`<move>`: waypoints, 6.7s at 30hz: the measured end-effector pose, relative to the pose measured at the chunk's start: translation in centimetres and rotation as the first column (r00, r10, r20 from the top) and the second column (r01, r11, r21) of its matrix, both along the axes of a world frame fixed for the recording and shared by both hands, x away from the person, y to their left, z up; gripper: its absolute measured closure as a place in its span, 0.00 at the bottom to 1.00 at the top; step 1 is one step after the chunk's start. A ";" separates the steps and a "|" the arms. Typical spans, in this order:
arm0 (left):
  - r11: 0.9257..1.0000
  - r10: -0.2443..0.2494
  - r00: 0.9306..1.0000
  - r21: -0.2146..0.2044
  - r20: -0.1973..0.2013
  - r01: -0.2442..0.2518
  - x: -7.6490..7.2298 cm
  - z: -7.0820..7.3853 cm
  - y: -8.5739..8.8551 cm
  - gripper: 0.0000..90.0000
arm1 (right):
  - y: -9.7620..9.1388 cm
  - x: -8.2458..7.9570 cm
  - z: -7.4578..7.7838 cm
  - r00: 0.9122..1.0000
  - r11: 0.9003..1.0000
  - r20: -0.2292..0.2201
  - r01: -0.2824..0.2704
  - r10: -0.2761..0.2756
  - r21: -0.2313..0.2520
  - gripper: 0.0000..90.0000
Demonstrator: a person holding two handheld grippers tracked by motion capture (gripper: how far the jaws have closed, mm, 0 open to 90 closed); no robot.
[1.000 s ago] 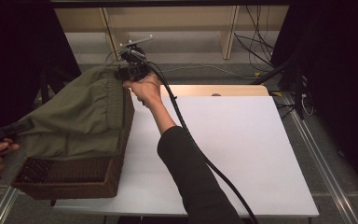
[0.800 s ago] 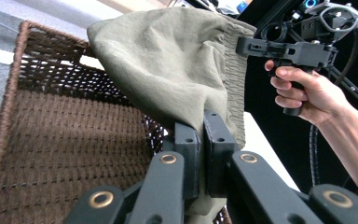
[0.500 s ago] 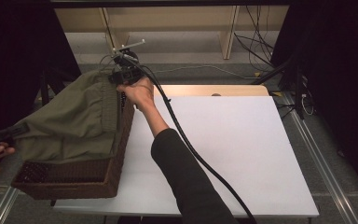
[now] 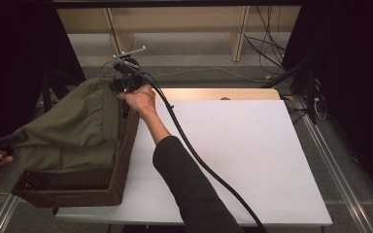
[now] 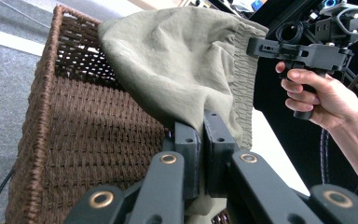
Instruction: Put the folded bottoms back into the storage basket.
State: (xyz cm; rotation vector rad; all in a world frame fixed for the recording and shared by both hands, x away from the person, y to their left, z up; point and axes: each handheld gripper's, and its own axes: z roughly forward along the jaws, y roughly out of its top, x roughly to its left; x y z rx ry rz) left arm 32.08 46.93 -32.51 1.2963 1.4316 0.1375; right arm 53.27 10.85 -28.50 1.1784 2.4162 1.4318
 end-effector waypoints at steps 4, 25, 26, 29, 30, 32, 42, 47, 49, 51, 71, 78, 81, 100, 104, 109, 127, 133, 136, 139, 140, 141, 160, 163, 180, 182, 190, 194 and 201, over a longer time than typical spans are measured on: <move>1.000 -0.002 1.000 0.010 -0.010 0.002 0.2 -0.2 -0.1 0.95 | 0.2 0.1 -0.3 1.000 1.000 -0.003 -0.002 0.002 -0.002 0.87; 1.000 0.007 0.999 0.011 -0.050 -0.006 0.6 -1.4 0.3 0.95 | 0.8 0.2 -2.0 1.000 1.000 -0.024 -0.002 0.002 -0.016 0.87; 1.000 0.007 0.999 0.011 -0.053 -0.007 0.6 -1.5 0.3 0.95 | 0.8 0.1 -2.1 1.000 1.000 -0.023 -0.002 0.002 -0.019 0.87; 1.000 0.006 0.998 0.013 -0.057 -0.005 0.6 -1.5 0.3 0.95 | 0.9 0.1 -2.3 1.000 1.000 -0.024 -0.003 0.002 -0.019 0.87; 1.000 0.006 0.998 0.014 -0.058 -0.005 0.6 -1.6 0.3 0.95 | 0.9 0.2 -2.4 1.000 1.000 -0.026 -0.004 0.003 -0.018 0.87; 1.000 0.007 0.998 0.016 -0.061 -0.006 0.6 -1.6 0.3 0.95 | 0.9 0.2 -2.6 1.000 1.000 -0.028 -0.002 0.001 -0.021 0.87; 1.000 0.011 0.997 0.023 -0.077 -0.010 0.8 -2.1 0.5 0.95 | 1.2 0.2 -3.1 0.999 1.000 -0.036 -0.006 0.005 -0.029 0.87; 0.999 0.010 0.996 0.031 -0.089 -0.008 0.9 -2.3 0.4 0.95 | 1.2 0.2 -3.3 0.999 0.999 -0.040 -0.005 0.003 -0.032 0.87; 0.999 0.009 0.996 0.033 -0.092 -0.006 0.9 -2.3 0.4 0.95 | 1.3 0.2 -3.4 0.999 0.999 -0.041 -0.005 0.004 -0.033 0.87; 0.999 0.010 0.996 0.032 -0.094 -0.007 0.9 -2.3 0.4 0.95 | 1.3 0.2 -3.4 0.999 0.999 -0.043 -0.005 0.003 -0.034 0.87; 0.999 0.012 0.992 0.054 -0.125 -0.005 1.2 -2.8 0.3 0.95 | 1.8 0.3 -4.2 0.998 0.999 -0.056 -0.011 0.008 -0.047 0.87; 0.998 0.013 0.991 0.061 -0.136 -0.004 1.3 -3.0 0.3 0.95 | 1.9 0.3 -4.5 0.998 0.999 -0.061 -0.009 0.006 -0.049 0.87; 0.998 0.013 0.990 0.065 -0.143 -0.004 1.4 -3.1 0.2 0.94 | 1.9 0.3 -4.6 0.998 0.999 -0.064 -0.010 0.006 -0.051 0.87; 0.965 0.091 0.971 0.261 -0.223 -0.030 2.1 -2.3 -1.6 0.21 | 0.6 0.5 -3.2 0.999 1.000 -0.046 0.020 -0.019 0.016 0.46; 0.964 0.088 0.972 0.263 -0.216 -0.029 2.2 -2.2 -1.9 0.22 | 0.4 0.6 -3.1 0.999 1.000 -0.047 0.013 -0.012 0.018 0.42; 0.964 0.083 0.974 0.266 -0.209 -0.025 2.5 -2.2 -2.5 0.23 | 0.0 0.5 -2.8 0.999 1.000 -0.034 0.012 -0.012 0.024 0.38; 0.968 0.051 0.985 0.250 -0.162 -0.009 3.5 -1.6 -5.3 0.25 | -2.5 0.2 -2.2 1.000 0.999 -0.017 0.013 -0.013 0.033 0.33; 0.968 0.041 0.988 0.250 -0.149 -0.002 3.8 -1.4 -6.4 0.25 | -3.1 0.0 -2.0 1.000 0.999 -0.005 0.016 -0.015 0.035 0.31; 0.968 0.036 0.989 0.252 -0.141 0.001 3.9 -1.3 -6.7 0.25 | -3.5 -0.1 -2.0 1.000 0.999 -0.002 0.018 -0.018 0.035 0.30; 0.973 0.040 0.991 0.232 -0.127 -0.010 3.9 -1.2 -6.9 0.25 | -3.9 -0.2 -1.9 1.000 0.999 0.006 0.019 -0.019 0.034 0.29; 0.974 0.039 0.992 0.227 -0.123 -0.010 3.9 -1.2 -7.0 0.25 | -4.1 -0.2 -1.8 1.000 0.999 0.010 0.019 -0.019 0.030 0.29; 0.975 0.039 0.992 0.224 -0.118 -0.012 3.9 -1.1 -7.1 0.25 | -4.3 -0.3 -1.7 1.000 0.999 0.011 0.019 -0.019 0.030 0.28; 0.988 -0.018 0.998 0.151 -0.057 0.026 4.5 -0.7 -10.5 0.24 | -8.1 -2.0 -1.1 0.998 0.998 0.064 0.022 -0.025 0.051 0.27; 0.989 -0.019 0.999 0.149 -0.045 0.026 4.5 -0.5 -10.9 0.24 | -8.8 -2.3 -1.1 0.997 0.998 0.070 0.025 -0.029 0.052 0.26; 0.982 -0.087 0.996 0.165 -0.006 0.087 4.7 -0.3 -14.5 0.24 | -12.1 -4.1 -1.1 0.991 1.000 0.131 0.017 -0.020 0.026 0.26; 0.982 -0.093 0.996 0.167 -0.003 0.093 4.7 -0.2 -14.8 0.24 | -12.5 -4.3 -1.1 0.989 1.000 0.143 0.021 -0.023 0.016 0.26; 0.983 -0.096 0.995 0.163 0.031 0.090 4.6 0.1 -15.6 0.24 | -13.7 -5.0 -1.4 0.990 1.000 0.142 0.016 -0.019 0.023 0.26; 0.981 -0.101 0.994 0.167 0.037 0.094 4.6 0.0 -16.0 0.24 | -14.1 -5.3 -1.5 0.989 1.000 0.145 0.016 -0.020 0.026 0.26; 0.976 -0.128 0.991 0.184 0.042 0.118 4.7 -0.1 -17.2 0.23 | -14.9 -5.9 -1.8 0.986 0.999 0.162 0.025 -0.028 0.023 0.26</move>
